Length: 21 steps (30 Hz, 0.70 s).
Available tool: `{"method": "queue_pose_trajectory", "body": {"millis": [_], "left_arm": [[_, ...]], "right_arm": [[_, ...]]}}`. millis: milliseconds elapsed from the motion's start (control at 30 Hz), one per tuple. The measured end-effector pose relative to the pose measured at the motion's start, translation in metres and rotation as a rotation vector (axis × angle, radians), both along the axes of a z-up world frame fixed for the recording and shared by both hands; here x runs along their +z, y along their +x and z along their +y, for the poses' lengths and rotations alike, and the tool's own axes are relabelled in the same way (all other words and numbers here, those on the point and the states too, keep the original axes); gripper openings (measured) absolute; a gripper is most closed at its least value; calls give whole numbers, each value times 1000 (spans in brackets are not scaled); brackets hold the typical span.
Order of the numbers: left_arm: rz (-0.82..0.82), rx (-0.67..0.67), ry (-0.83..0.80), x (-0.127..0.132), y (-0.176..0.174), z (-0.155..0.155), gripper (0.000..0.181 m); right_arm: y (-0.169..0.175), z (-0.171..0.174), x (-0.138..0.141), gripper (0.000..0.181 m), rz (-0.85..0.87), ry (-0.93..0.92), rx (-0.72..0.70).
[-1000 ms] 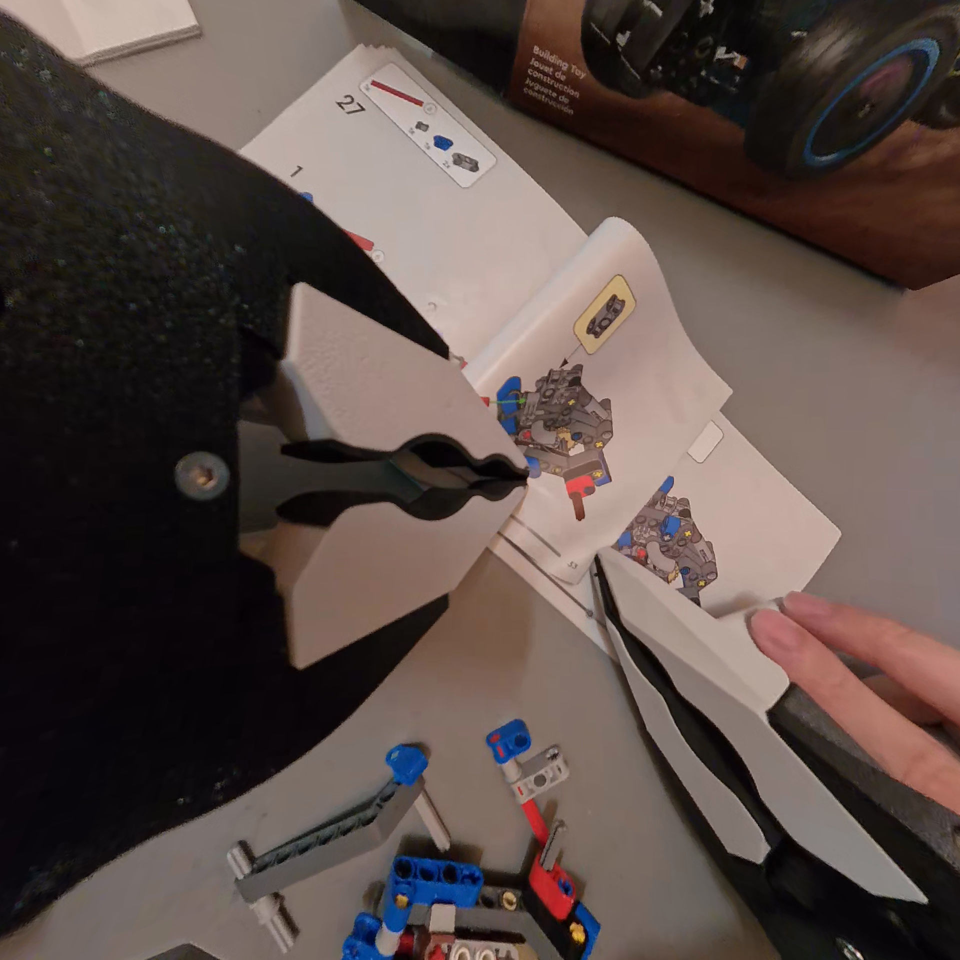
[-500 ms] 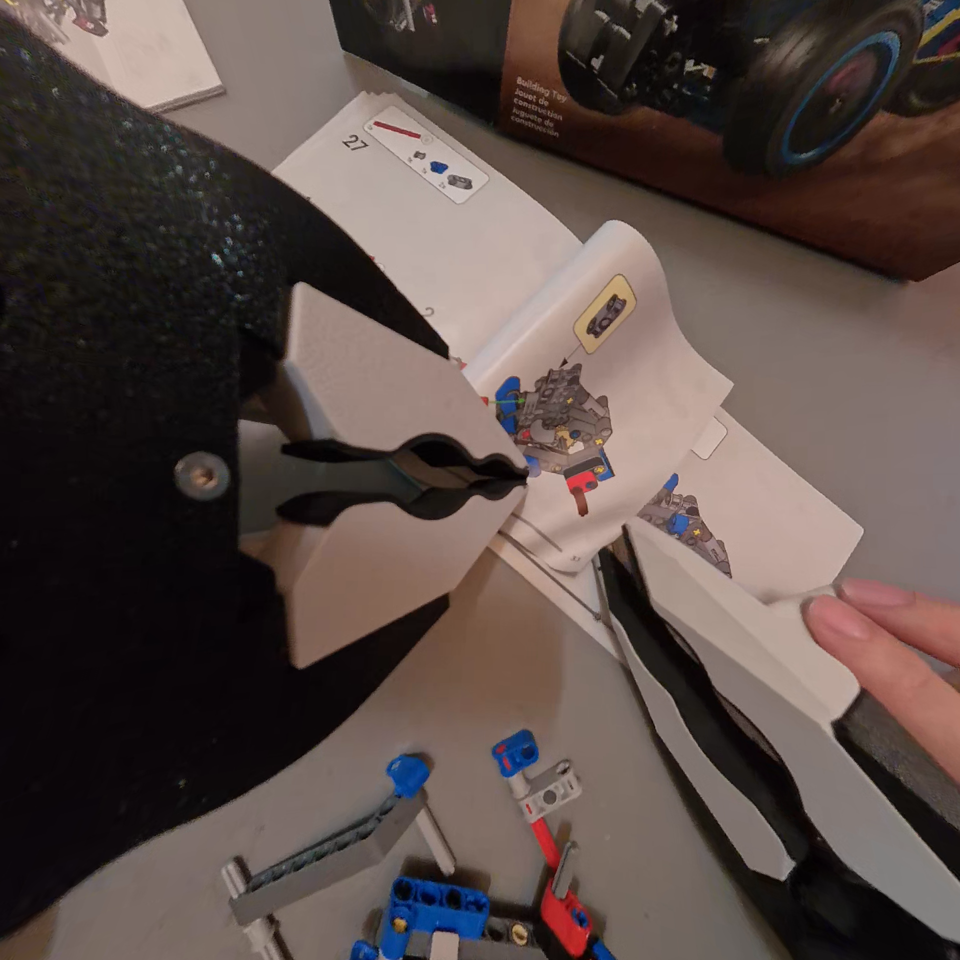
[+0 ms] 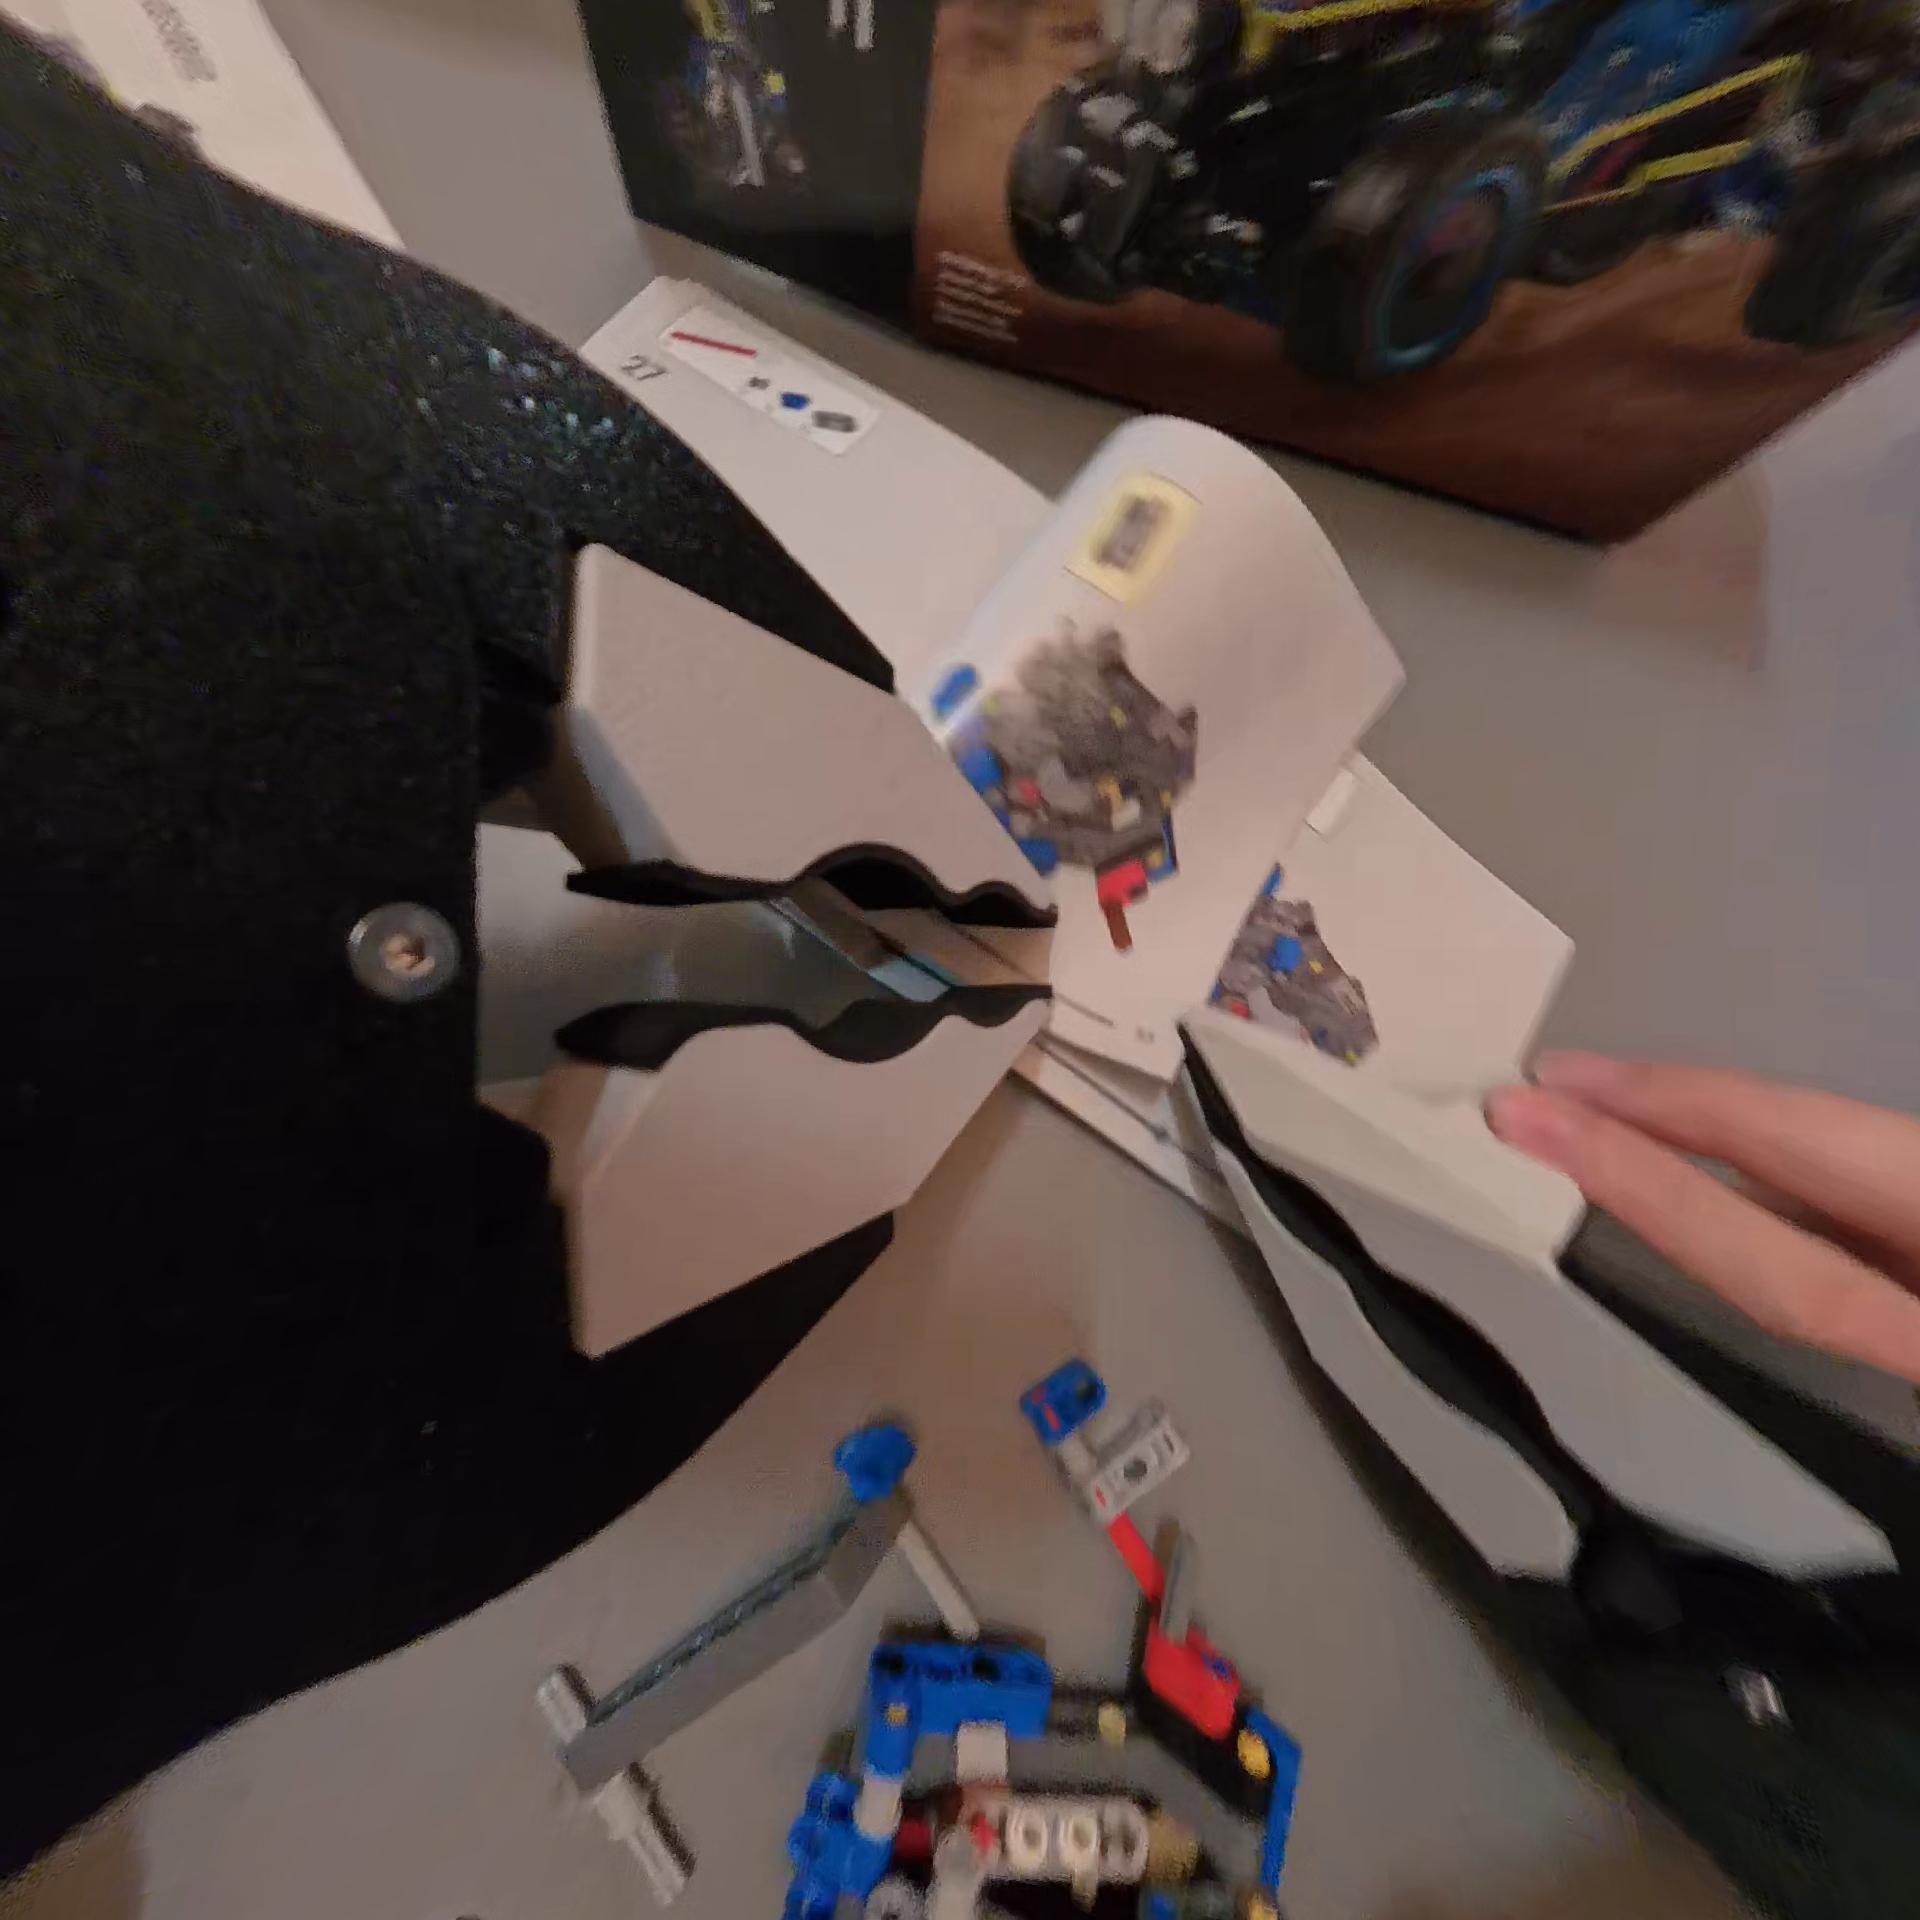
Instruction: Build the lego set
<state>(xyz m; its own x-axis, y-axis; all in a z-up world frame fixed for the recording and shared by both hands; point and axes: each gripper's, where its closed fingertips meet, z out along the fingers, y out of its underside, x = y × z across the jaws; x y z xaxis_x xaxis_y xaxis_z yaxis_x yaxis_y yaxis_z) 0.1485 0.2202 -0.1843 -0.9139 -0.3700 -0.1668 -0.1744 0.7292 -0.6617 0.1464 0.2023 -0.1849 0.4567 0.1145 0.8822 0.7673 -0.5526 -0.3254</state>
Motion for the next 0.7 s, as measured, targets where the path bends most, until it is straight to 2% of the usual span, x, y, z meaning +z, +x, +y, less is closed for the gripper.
{"method": "queue_pose_trajectory", "body": {"millis": [167,333,433,567,700], "left_arm": [[-91,-87,97,4,-4,-7,6],[-97,-93,142,0,-1,-10,1],[-121,-90,151,3,-2,-11,0],[-209,-45,149,15,3,-7,0],[-336,-5,178,24,7,-1,0]], "right_arm": [[6,0,11,0,-37,53,-18],[7,0,11,0,-161,8,-29],[9,-1,14,0,-159,26,-43],[9,-2,25,1,-4,138,-67],[17,-9,34,9,316,267,-136]]}}
